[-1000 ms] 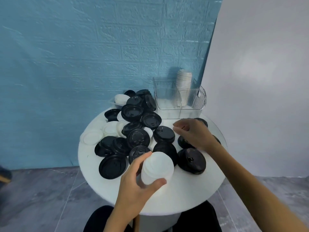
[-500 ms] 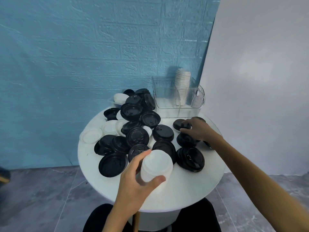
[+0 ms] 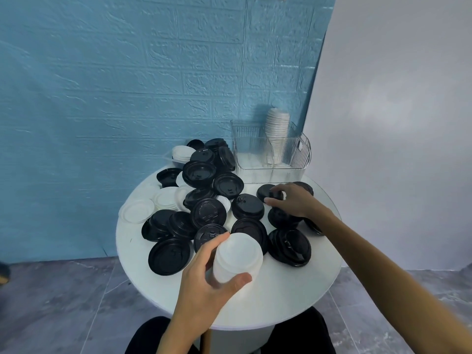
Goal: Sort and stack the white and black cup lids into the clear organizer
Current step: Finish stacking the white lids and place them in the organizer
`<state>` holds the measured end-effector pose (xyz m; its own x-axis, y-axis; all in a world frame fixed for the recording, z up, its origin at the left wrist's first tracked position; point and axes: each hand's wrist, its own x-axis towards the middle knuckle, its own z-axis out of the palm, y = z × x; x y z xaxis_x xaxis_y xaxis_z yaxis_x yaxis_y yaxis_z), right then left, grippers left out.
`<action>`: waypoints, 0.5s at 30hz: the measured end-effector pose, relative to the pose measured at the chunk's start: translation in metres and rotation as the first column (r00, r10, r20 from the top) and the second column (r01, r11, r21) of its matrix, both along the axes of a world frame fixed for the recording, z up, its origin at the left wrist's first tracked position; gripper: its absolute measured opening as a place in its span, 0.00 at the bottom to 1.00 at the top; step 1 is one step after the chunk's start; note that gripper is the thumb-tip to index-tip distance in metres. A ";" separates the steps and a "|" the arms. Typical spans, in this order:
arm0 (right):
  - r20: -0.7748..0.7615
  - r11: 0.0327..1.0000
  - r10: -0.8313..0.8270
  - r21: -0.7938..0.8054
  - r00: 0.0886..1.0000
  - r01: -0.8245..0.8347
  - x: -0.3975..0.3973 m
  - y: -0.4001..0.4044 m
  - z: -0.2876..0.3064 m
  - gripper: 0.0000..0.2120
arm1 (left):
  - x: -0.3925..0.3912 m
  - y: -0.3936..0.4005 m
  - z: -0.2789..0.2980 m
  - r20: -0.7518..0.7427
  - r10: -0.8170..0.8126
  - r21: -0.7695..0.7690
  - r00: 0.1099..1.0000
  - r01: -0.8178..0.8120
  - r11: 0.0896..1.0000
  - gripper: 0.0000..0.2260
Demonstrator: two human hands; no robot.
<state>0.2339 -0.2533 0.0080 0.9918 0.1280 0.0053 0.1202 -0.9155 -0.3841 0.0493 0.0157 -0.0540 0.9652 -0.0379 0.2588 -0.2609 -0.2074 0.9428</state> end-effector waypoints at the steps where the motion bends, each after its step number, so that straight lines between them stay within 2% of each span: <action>1: 0.014 0.999 -0.024 0.022 1.000 0.024 0.002 0.001 0.001 0.28 | 0.000 0.000 0.000 0.002 0.000 -0.001 1.000 0.000 1.000 0.40; 8: -0.031 0.994 -0.088 0.061 0.996 0.090 0.015 0.003 0.001 0.32 | -0.001 0.000 0.000 0.003 -0.006 -0.006 1.000 0.006 1.000 0.38; 11: 0.006 0.990 -0.107 0.089 0.994 0.107 0.016 -0.001 0.007 0.32 | 0.000 0.000 0.000 0.007 -0.009 -0.005 1.000 0.009 1.000 0.37; 15: -0.074 0.996 -0.079 0.031 0.994 0.082 0.001 -0.012 0.022 0.44 | 0.001 0.001 0.000 0.008 -0.012 -0.007 1.000 0.012 1.000 0.38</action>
<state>0.2346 -0.2650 0.0303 0.9967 0.0488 -0.0642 0.0173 -0.9072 -0.4204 0.0500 0.0164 -0.0543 0.9625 -0.0478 0.2669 -0.2711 -0.1979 0.9420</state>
